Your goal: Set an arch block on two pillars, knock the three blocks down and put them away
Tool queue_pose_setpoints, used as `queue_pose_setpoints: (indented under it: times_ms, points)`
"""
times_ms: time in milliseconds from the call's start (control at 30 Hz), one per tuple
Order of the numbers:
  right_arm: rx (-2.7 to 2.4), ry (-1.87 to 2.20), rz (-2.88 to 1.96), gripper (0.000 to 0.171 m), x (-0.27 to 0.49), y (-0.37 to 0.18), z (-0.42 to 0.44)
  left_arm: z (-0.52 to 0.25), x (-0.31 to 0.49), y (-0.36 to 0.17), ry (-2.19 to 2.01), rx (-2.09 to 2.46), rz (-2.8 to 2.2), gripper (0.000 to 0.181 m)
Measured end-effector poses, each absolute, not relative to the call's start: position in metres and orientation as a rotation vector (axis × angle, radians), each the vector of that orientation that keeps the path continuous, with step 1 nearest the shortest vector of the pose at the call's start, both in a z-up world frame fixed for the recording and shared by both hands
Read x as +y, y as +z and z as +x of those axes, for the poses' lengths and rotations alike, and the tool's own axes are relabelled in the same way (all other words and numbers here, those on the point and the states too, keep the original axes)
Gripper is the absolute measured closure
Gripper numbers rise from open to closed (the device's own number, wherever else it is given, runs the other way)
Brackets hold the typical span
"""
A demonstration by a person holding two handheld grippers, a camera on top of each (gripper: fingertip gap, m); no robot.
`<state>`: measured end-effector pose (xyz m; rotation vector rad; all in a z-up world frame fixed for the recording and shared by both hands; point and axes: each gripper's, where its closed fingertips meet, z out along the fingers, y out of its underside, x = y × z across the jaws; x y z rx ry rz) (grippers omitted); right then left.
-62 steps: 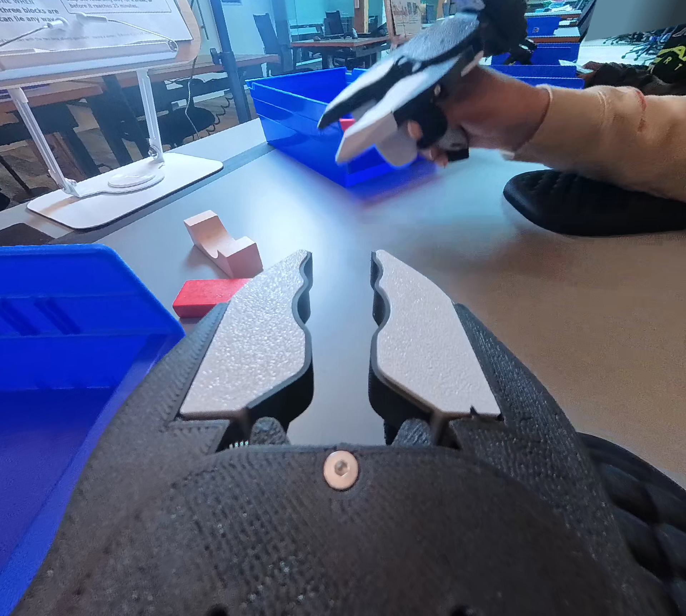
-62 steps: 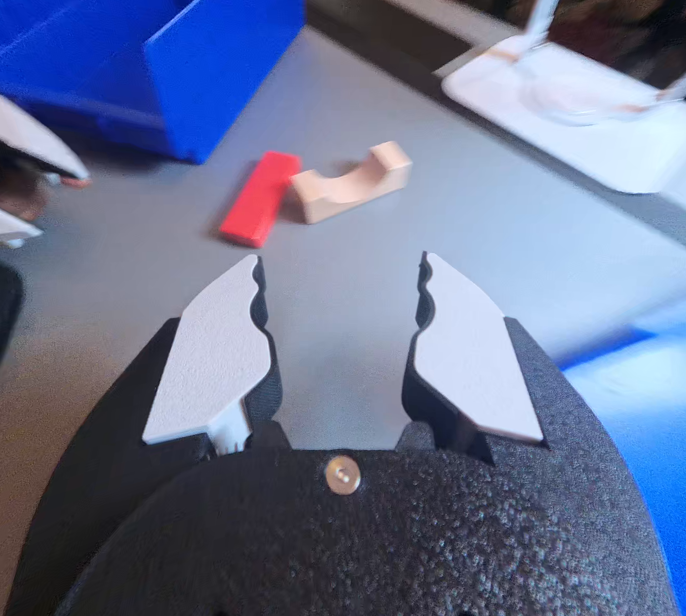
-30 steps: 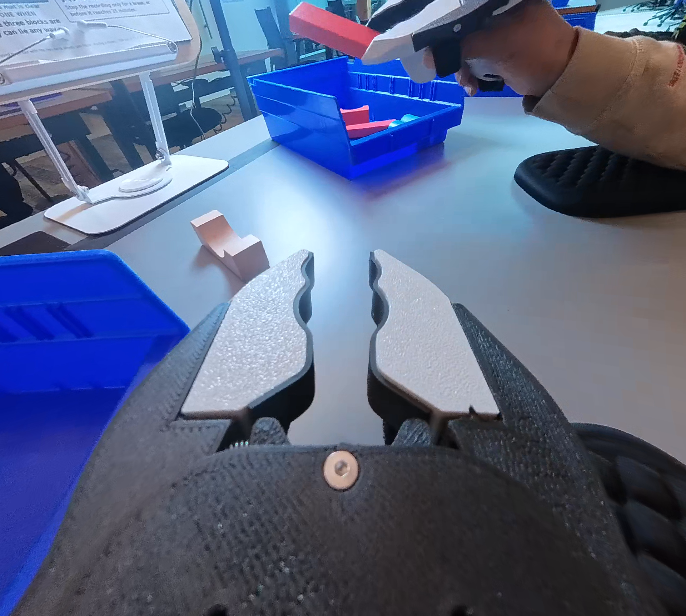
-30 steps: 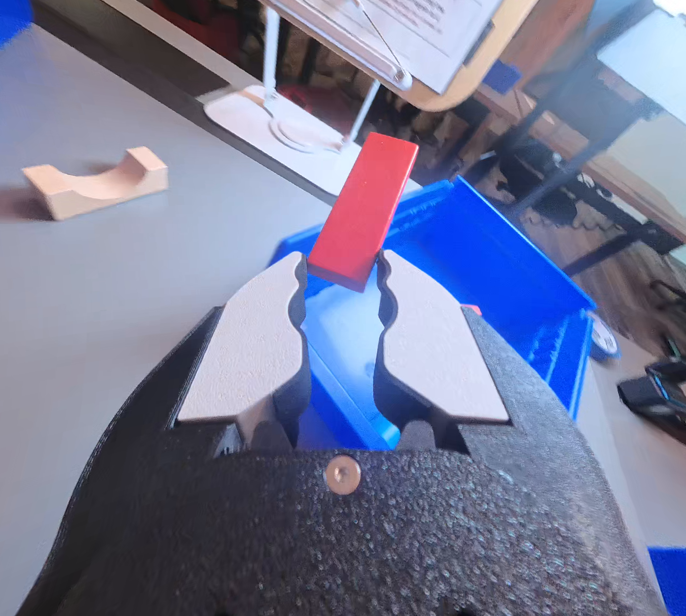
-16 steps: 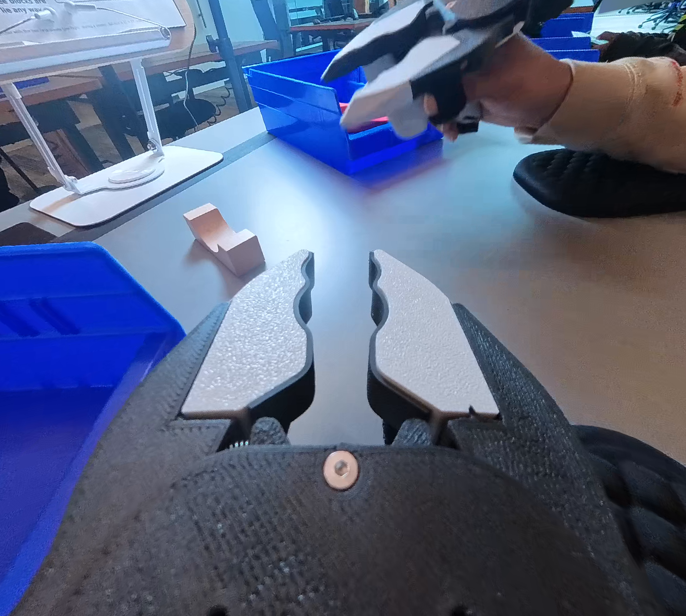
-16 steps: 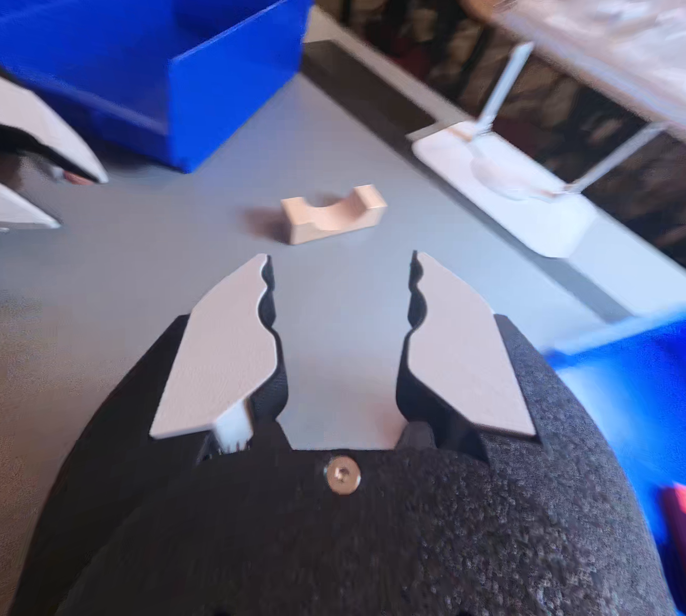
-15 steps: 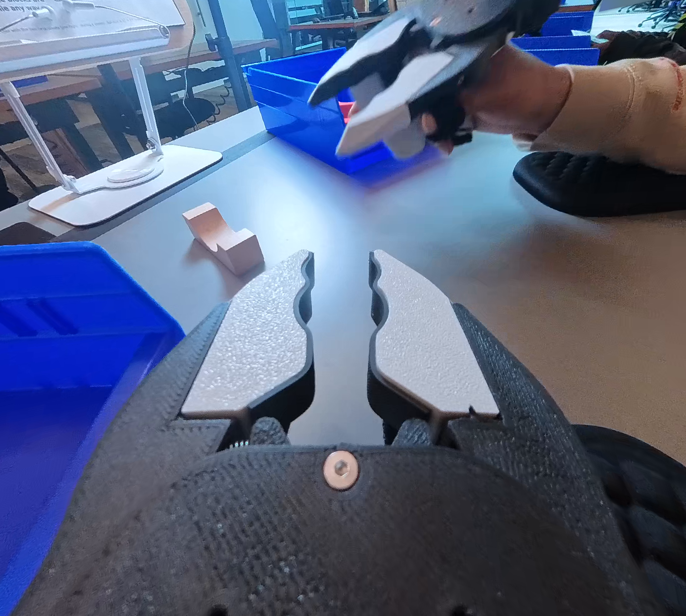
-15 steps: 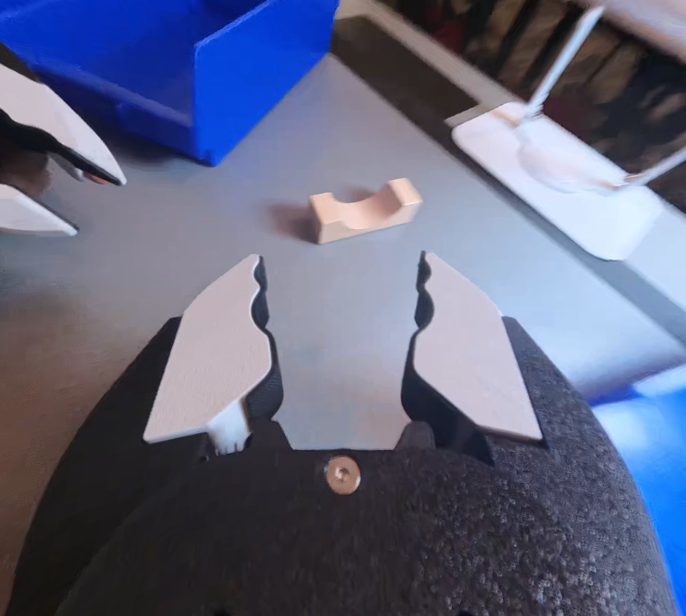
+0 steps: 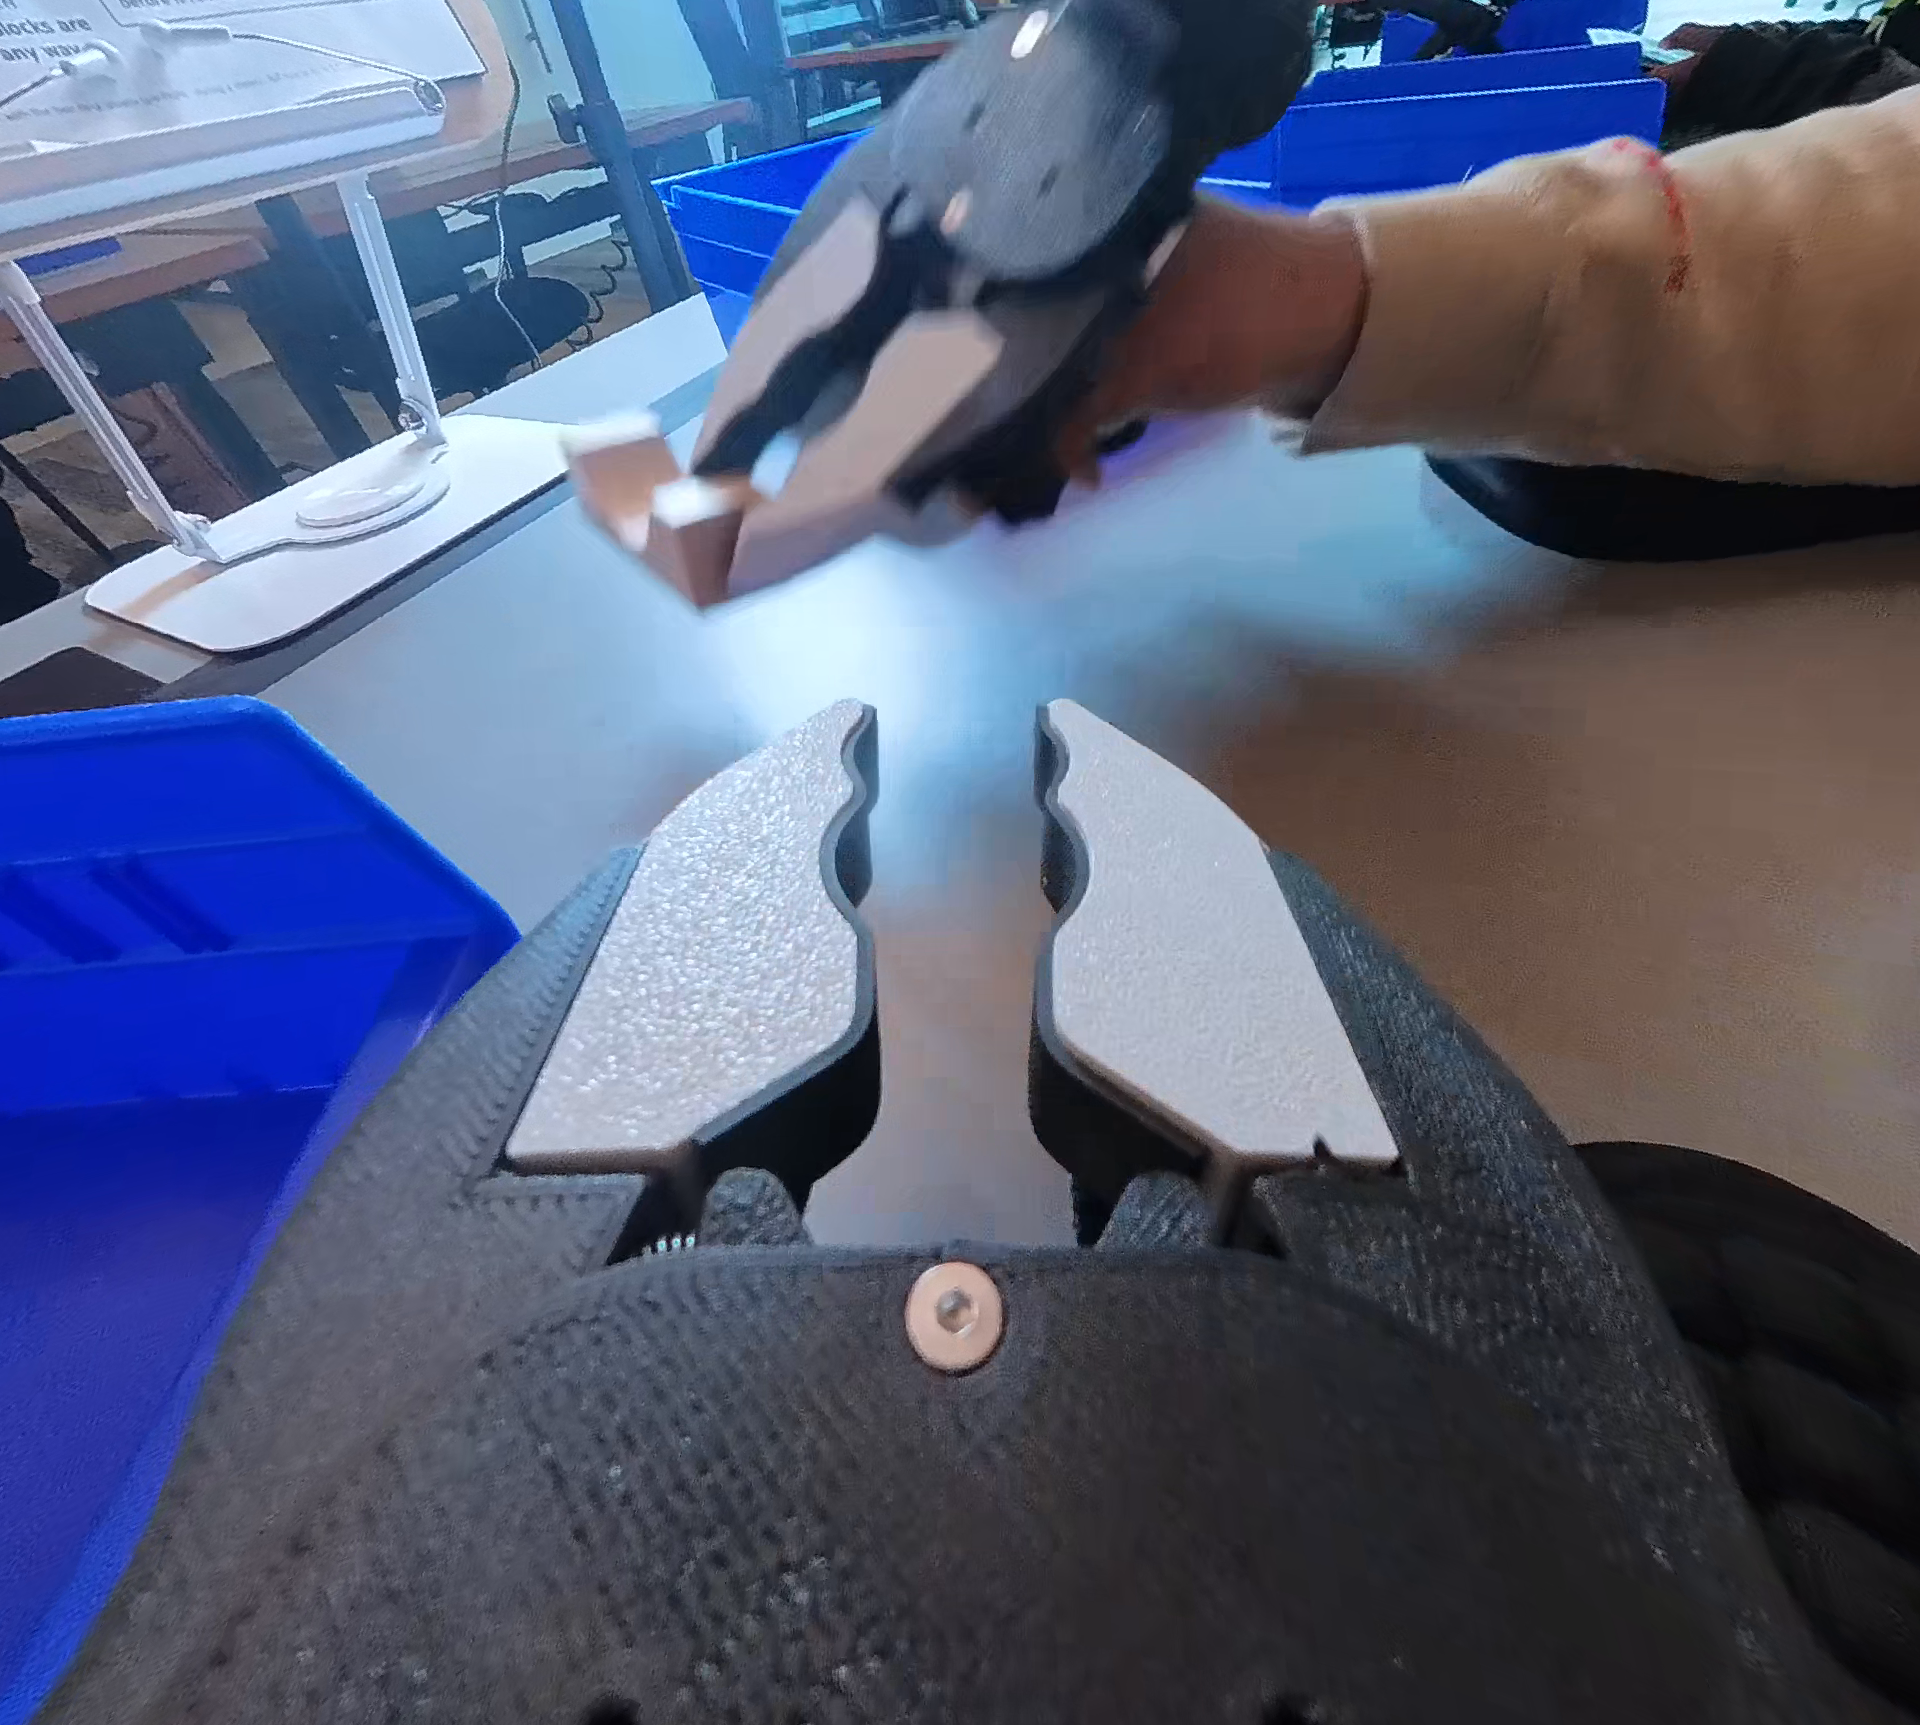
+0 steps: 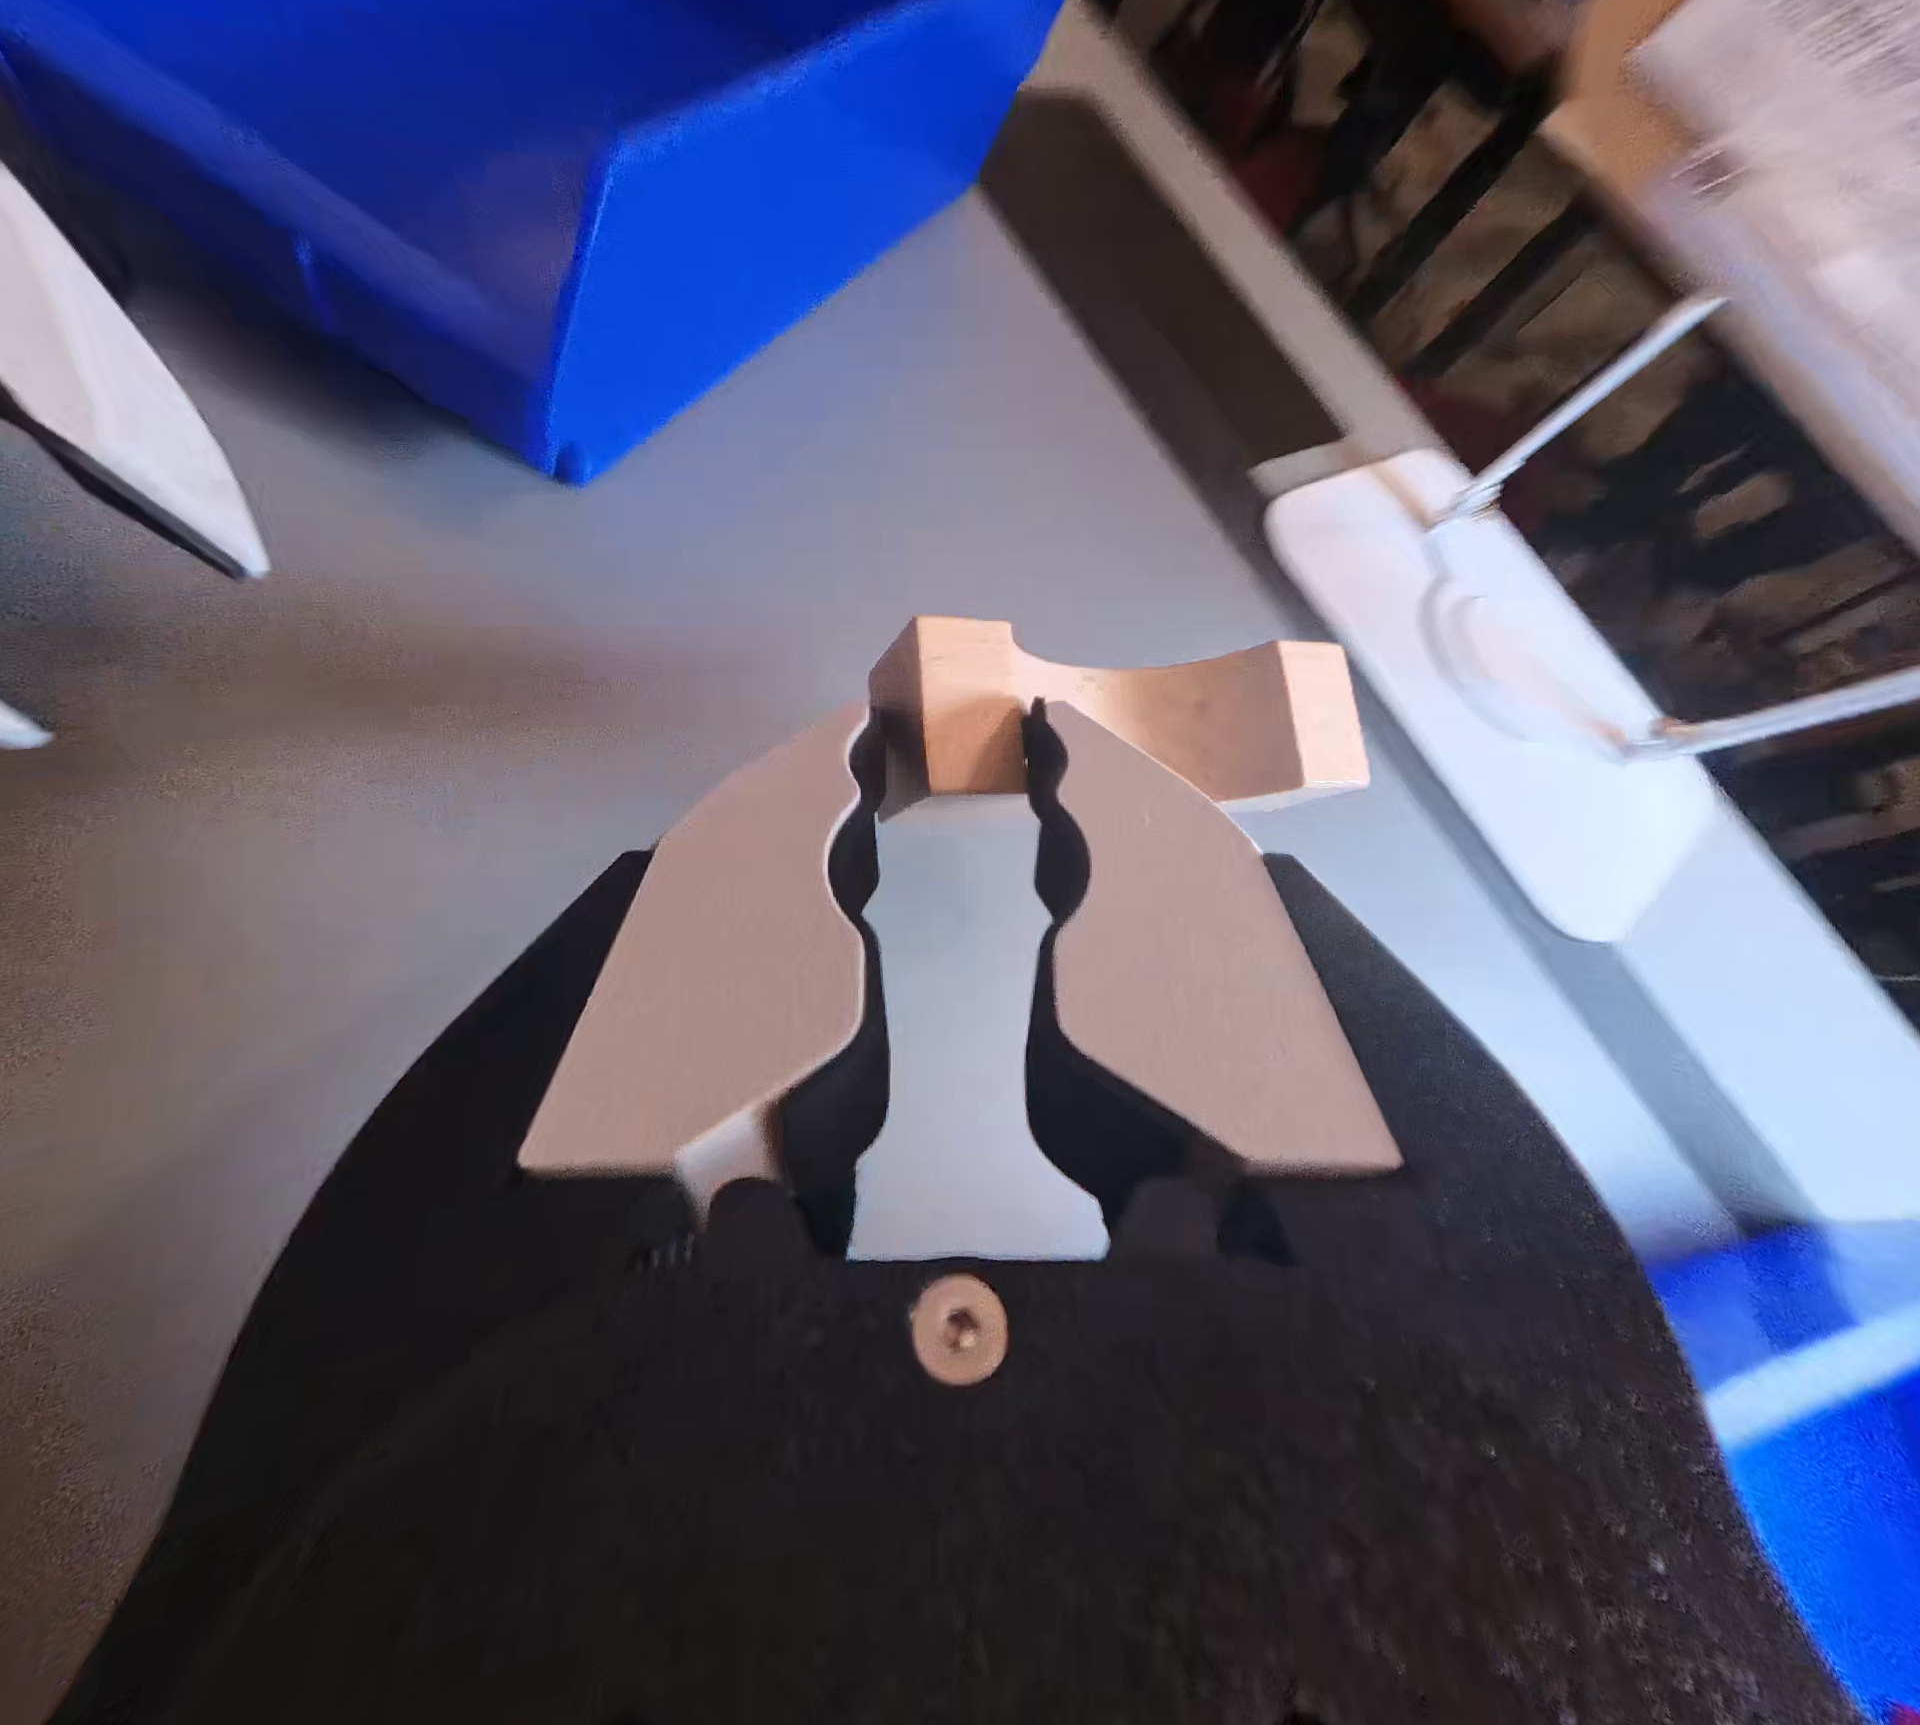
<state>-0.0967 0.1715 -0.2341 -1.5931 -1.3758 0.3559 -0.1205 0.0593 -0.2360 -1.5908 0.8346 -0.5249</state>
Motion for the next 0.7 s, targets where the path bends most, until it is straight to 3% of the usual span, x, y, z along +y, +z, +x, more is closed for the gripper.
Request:
queue_pose_setpoints:
  times_ms: [100,200,333,500,633,700]
  points:
    - [-1.164,0.409,-1.474,0.145,0.178,-0.159,-0.049,-0.121,0.059,-0.234,-0.512,0.838,-1.583,0.152]
    - [-0.979,0.4,-1.516,0.145,0.204,-0.131,0.014,-0.119,0.059,-0.236,-0.501,0.845,-1.586,0.152]
    - [-0.857,0.338,-1.684,0.145,0.243,-0.167,0.08,-0.117,0.062,-0.241,-0.474,0.852,-1.598,0.153]
    - [-0.863,0.218,-1.842,0.144,0.257,-0.208,0.103,-0.123,0.066,-0.24,-0.388,0.857,-1.593,0.153]
    - [-0.886,0.174,-1.856,0.116,0.252,-0.204,0.11,-0.134,0.072,-0.237,-0.379,0.803,-1.619,0.151]
    - [-0.923,0.2,-1.845,0.112,0.239,-0.199,0.112,-0.147,0.079,-0.233,-0.323,0.76,-1.649,0.148]
